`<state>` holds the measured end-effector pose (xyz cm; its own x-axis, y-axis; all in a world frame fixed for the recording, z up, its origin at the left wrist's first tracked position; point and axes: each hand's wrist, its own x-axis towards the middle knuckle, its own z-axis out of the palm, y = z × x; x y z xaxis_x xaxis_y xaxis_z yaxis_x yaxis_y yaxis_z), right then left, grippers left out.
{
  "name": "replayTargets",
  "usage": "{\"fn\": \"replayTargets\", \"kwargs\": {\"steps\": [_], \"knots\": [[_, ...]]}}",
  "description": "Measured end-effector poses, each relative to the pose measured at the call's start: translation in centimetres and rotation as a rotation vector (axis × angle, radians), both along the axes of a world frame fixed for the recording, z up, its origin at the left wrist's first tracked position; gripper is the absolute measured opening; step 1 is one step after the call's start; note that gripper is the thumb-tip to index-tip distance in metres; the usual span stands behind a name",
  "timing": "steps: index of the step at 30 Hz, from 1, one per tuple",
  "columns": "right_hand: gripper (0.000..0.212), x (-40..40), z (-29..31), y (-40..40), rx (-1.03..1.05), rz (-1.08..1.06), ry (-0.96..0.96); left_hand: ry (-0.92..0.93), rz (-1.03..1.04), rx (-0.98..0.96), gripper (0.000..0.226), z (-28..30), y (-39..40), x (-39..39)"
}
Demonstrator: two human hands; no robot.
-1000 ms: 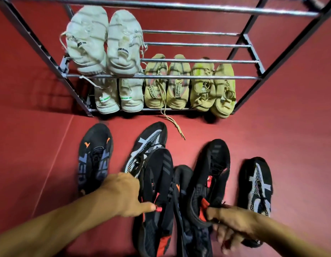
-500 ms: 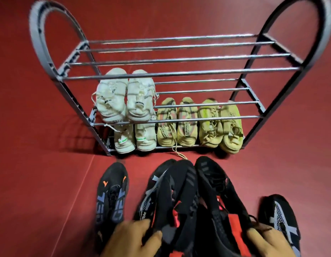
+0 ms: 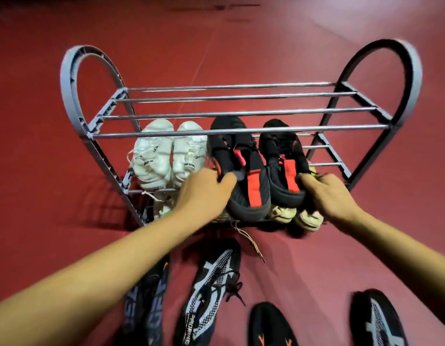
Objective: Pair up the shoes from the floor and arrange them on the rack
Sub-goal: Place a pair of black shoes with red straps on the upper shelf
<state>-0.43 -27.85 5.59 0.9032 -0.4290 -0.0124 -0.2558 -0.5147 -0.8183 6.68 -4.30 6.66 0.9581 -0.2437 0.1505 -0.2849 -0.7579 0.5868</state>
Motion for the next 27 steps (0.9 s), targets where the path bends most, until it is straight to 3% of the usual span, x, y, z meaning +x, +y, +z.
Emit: {"fn": "replayTargets", "kwargs": {"steps": [5,10,13,14,18,20,23,25,27], "knots": [[0.048,5.2,-1.5,-2.2,0.127,-0.100,-0.004,0.035,0.038,-0.033,0.047,-0.2,-3.4,5.1],[0.052,5.9,-1.4,-4.4,-0.176,-0.190,0.027,0.148,0.010,0.146,0.044,-1.3,-5.8,6.5],[0.036,4.7,-1.7,-4.9,-0.688,0.019,0.077,0.136,-0.083,0.162,0.055,-3.1,-5.4,5.0],[0.036,4.1,-1.7,-4.7,-0.744,0.094,0.093,0.085,-0.106,0.182,0.062,-3.7,-5.0,4.2],[0.085,3.7,-2.0,-3.9,-0.662,0.344,0.057,-0.009,-0.215,0.253,0.105,-4.4,-3.4,2.6],[0.078,3.5,-2.5,-3.8,-0.796,0.392,0.027,-0.007,-0.261,0.246,0.110,-4.2,-3.7,2.8],[0.050,2.8,-2.2,-3.6,-0.737,0.254,-0.106,-0.056,-0.275,0.270,0.086,-3.7,-4.9,3.2],[0.044,2.2,-2.3,-3.6,-0.724,0.198,-0.137,-0.119,-0.268,0.212,0.059,-3.5,-6.0,3.3],[0.044,1.6,-2.3,-4.0,-0.770,0.148,-0.170,-0.140,-0.267,0.149,0.047,-3.5,-7.2,3.2]]}}
